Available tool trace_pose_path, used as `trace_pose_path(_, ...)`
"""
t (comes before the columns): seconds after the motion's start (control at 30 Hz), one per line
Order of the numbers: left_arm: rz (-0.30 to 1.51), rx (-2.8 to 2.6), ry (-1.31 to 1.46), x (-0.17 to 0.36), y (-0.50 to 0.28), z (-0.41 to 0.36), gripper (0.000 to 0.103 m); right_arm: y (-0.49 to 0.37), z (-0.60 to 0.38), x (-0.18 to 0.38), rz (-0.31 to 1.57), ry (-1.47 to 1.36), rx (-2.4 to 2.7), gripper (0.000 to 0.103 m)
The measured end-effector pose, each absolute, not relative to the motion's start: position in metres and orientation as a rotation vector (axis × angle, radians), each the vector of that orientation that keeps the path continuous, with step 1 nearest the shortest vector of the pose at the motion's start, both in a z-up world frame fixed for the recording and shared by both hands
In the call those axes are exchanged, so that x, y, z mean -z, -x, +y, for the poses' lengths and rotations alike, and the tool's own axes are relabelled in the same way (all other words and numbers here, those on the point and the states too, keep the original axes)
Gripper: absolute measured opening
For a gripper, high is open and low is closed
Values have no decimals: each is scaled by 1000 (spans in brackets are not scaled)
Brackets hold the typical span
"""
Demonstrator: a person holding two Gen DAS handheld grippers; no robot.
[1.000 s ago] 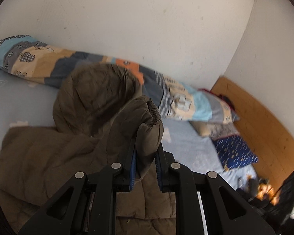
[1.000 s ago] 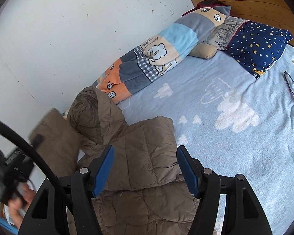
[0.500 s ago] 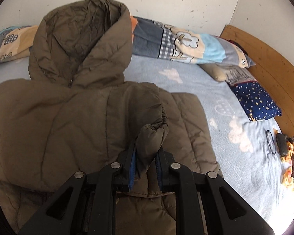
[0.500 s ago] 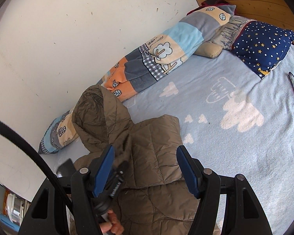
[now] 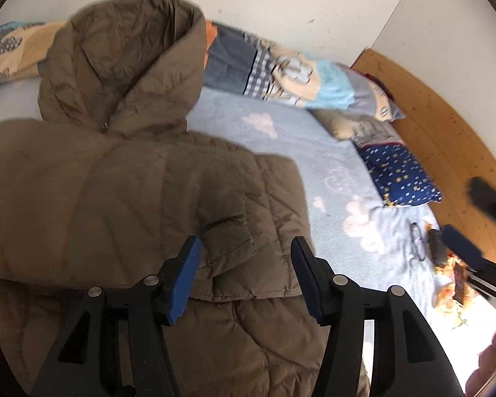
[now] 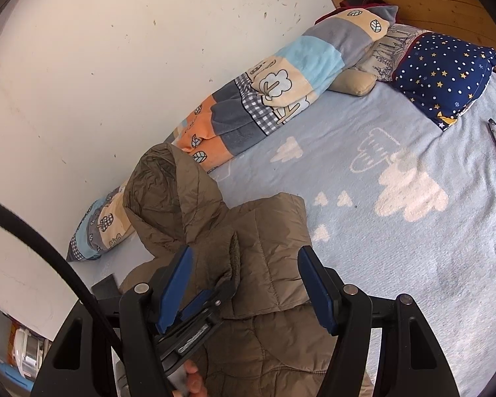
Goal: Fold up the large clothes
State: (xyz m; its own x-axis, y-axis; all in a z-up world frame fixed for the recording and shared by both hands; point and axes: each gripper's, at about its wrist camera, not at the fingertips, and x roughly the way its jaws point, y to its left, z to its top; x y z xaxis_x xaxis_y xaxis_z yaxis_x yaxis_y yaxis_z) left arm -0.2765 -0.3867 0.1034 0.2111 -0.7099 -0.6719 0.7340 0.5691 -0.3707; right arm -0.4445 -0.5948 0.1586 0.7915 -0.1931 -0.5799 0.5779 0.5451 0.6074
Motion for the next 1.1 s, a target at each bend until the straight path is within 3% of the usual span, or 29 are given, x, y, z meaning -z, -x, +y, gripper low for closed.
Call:
trace_pose_path(0.33,794,856,-30,-152,218,-297,64,422,-586,-149,544,-853,438,71)
trace_pose_path(0.37,789,831,-39,-153,208,-287,64,417,-583,-148,554,-840,428,69)
trace_pose_path(0.43,787,758,-52,-151,183,-258,64,408,-576,-146,572,-810,412,56)
trace_pose_path(0.6,833,622,-17,-136,130,-195,64,379,-556,-136,634,-719,382,47)
trace_pose_path(0.9,878,599,29,-106,86,-145,64,349,-538,-119,676,-635,399,47)
trace_pose_path(1.1,893,649,70,-102,74,-155,64,330,-534,-113,655,-593,406,47)
